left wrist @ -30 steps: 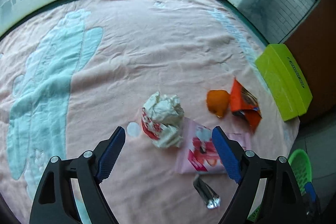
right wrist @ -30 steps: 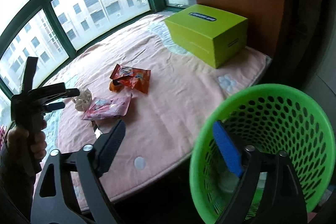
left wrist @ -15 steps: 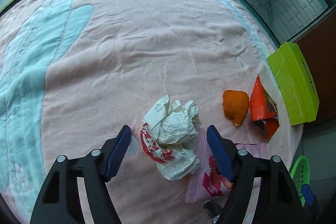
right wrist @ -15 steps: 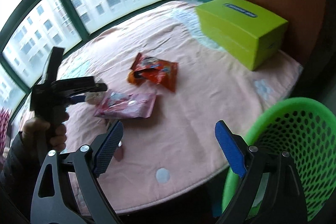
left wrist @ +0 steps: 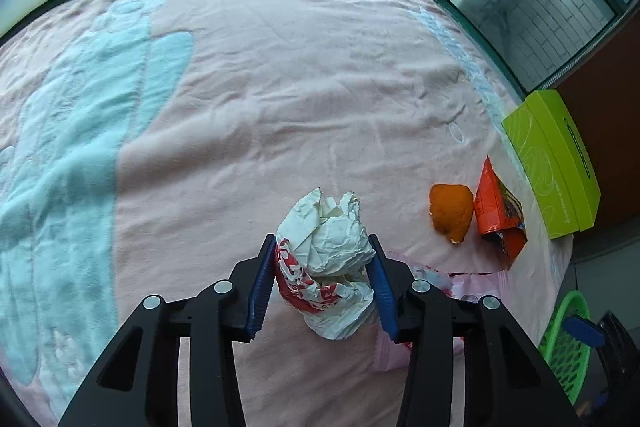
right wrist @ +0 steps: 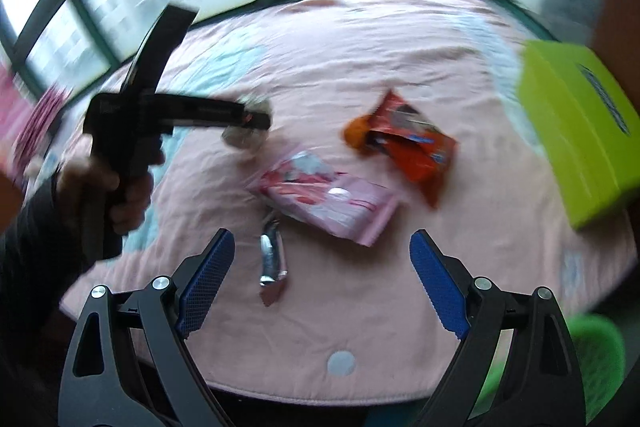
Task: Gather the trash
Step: 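Grasp the pink snack wrapper with the right tool while the left tool holds the paper, then carry the paper and pink wrapper over the green basket and release the wrapper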
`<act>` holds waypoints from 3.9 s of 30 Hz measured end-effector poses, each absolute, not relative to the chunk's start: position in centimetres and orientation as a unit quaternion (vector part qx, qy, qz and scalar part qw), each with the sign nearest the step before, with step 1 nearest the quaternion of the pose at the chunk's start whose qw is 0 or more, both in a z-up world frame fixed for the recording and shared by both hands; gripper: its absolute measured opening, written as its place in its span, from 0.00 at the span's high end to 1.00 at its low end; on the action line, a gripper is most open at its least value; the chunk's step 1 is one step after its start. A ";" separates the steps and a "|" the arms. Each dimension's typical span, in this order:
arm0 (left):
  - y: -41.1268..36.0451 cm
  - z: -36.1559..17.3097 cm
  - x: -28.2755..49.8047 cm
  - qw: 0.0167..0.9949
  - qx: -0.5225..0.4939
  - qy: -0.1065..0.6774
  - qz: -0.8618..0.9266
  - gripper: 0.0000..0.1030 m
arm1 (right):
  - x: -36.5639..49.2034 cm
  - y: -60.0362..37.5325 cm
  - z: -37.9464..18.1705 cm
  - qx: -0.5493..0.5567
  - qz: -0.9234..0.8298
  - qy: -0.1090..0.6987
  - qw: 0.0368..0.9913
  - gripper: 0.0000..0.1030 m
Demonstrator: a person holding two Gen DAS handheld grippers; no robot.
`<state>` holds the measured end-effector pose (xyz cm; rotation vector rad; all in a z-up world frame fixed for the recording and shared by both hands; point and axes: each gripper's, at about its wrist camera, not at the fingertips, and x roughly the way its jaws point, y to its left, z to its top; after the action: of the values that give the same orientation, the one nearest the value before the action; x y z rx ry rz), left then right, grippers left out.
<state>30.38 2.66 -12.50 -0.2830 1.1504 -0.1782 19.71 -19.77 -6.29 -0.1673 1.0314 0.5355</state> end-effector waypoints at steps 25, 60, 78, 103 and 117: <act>8.6 -11.6 27.9 0.830 -0.184 0.524 -0.045 0.58 | 27.2 -11.9 -14.7 -0.201 0.399 0.519 0.729 0.11; 0.7 -4.4 20.8 0.854 -0.158 0.474 -0.145 0.58 | 16.1 -25.0 -2.9 0.037 0.204 0.448 0.870 0.45; -12.4 -1.9 16.3 0.835 -0.106 0.468 -0.269 0.58 | 5.0 -39.4 -0.6 0.108 -0.027 0.381 0.918 0.43; -24.1 -3.1 12.3 0.794 -0.033 0.496 -0.350 0.58 | -1.3 -45.8 -3.3 0.143 -0.129 0.382 0.904 0.26; -26.6 -3.8 11.1 0.782 -0.016 0.505 -0.363 0.58 | -2.9 -47.1 -3.0 0.162 -0.136 0.370 0.905 0.20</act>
<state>11.14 -26.56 -3.85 -0.0335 1.0911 -0.7847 -2.93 -47.11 -3.00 0.3344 0.7635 -0.2819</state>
